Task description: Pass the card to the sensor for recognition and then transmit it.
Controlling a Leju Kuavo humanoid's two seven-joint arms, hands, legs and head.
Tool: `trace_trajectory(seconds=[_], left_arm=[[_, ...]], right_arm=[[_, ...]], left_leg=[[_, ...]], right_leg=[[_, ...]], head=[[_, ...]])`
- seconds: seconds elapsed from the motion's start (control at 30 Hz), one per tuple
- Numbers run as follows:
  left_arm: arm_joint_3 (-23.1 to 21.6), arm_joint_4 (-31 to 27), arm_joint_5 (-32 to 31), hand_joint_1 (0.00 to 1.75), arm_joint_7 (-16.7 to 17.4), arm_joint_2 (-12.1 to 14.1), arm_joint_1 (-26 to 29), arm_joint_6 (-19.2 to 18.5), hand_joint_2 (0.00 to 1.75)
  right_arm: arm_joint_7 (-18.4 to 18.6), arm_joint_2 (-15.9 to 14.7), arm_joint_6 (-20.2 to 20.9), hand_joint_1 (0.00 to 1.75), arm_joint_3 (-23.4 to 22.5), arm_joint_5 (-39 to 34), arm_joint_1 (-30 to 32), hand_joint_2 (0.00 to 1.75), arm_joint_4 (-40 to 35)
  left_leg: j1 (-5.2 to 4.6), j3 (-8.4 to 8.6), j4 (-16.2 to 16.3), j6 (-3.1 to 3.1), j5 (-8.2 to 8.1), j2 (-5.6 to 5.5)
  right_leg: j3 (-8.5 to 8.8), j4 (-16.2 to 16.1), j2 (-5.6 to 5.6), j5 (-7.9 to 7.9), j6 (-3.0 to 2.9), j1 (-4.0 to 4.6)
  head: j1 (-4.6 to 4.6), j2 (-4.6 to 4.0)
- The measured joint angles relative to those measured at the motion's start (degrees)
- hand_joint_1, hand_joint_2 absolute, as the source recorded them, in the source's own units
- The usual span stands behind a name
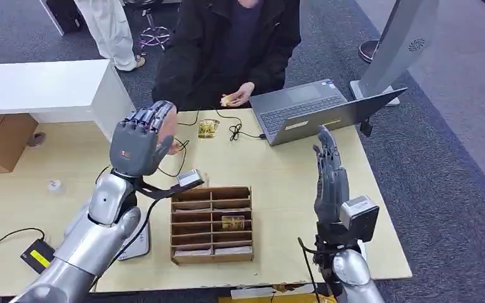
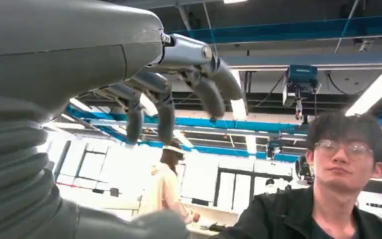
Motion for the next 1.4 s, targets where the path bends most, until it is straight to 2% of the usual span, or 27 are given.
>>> trace_trajectory(seconds=[0.1, 0.33, 0.63, 0.8, 0.93, 1.07, 1.13, 1.23, 1.4], left_arm=[[0.0, -1.8, 1.7, 0.00, -1.6, -0.2, 1.3, 0.0, 1.75], [2.7, -9.7, 7.4, 0.00, -8.4, -2.4, 6.8, 0.0, 1.75], [5.1, -13.9, 11.1, 0.00, -11.7, -4.3, 10.1, 0.0, 1.75], [5.4, -14.9, 16.2, 0.00, -13.0, -4.8, 11.2, 0.0, 1.75], [5.3, -15.9, 28.7, 0.00, -14.5, -4.7, 12.4, 0.0, 1.75], [5.2, -17.7, 42.9, 0.00, -18.3, -4.7, 14.6, -1.6, 1.75], [5.2, -18.8, 50.2, 0.00, -20.9, -4.7, 16.1, -4.0, 1.75], [5.2, -20.2, 60.2, 0.00, -23.6, -4.7, 18.4, -9.7, 1.75], [5.2, -21.2, 70.5, 0.00, -25.5, -5.0, 22.1, -19.7, 1.75]], right_arm=[[0.0, -0.1, -0.3, 0.00, 0.0, 0.0, 0.1, 0.00, 0.0], [-0.2, -0.6, -1.3, 0.00, -0.1, 0.0, 1.4, 0.00, -0.2], [-0.2, -0.8, -1.6, 0.00, -0.2, 0.3, 1.6, 0.00, -0.2], [-0.2, -0.9, -1.9, 0.00, -0.4, 0.5, 1.9, 0.00, -0.6], [-0.2, -0.9, -2.4, 0.00, -0.7, 1.0, 2.4, 0.00, -1.2], [-0.4, -0.9, -3.0, 0.00, -0.9, 1.6, 3.0, 0.00, -2.3], [-0.4, -0.9, -3.2, 0.00, -1.0, 2.0, 3.4, 0.00, -2.8], [-0.5, -0.9, -3.8, 0.00, -1.0, 2.5, 3.8, 0.00, -3.7], [-0.5, -1.0, -3.9, 0.00, -1.0, 3.0, 4.1, 0.00, -4.4]], left_leg=[[0.00, 0.00, 0.0, 0.00, 0.00, 0.00], [-0.01, -0.01, 0.0, 0.02, -0.03, 0.00], [0.00, 0.00, 0.0, 0.02, -0.02, 0.00], [0.00, 0.00, 0.0, 0.02, -0.02, -0.01], [0.00, 0.00, 0.0, 0.02, -0.02, 0.00], [-0.01, -0.01, 0.0, 0.03, -0.03, 0.00], [0.00, -0.01, 0.0, 0.03, -0.03, 0.01], [-0.01, -0.01, 0.0, 0.03, -0.03, 0.00], [-0.01, -0.01, 0.0, 0.03, -0.03, 0.00]], right_leg=[[0.00, 0.0, 0.00, 0.00, 0.00, 0.00], [0.00, 0.0, 0.00, -0.02, 0.02, 0.00], [0.01, 0.0, -0.02, -0.01, 0.01, 0.00], [0.01, 0.0, -0.02, -0.01, 0.01, 0.00], [0.00, 0.0, -0.01, -0.02, 0.02, 0.00], [0.00, 0.0, -0.01, -0.03, 0.03, 0.00], [0.00, 0.0, 0.00, -0.03, 0.03, 0.00], [0.00, 0.0, 0.00, -0.04, 0.03, 0.00], [0.00, 0.0, -0.01, -0.04, 0.03, 0.00]], head=[[0.02, 0.00], [0.00, 0.00], [0.02, 0.00], [0.00, 0.00], [0.02, 0.00], [0.00, 0.00], [0.00, 0.00], [0.02, 0.00], [0.00, 0.00]])
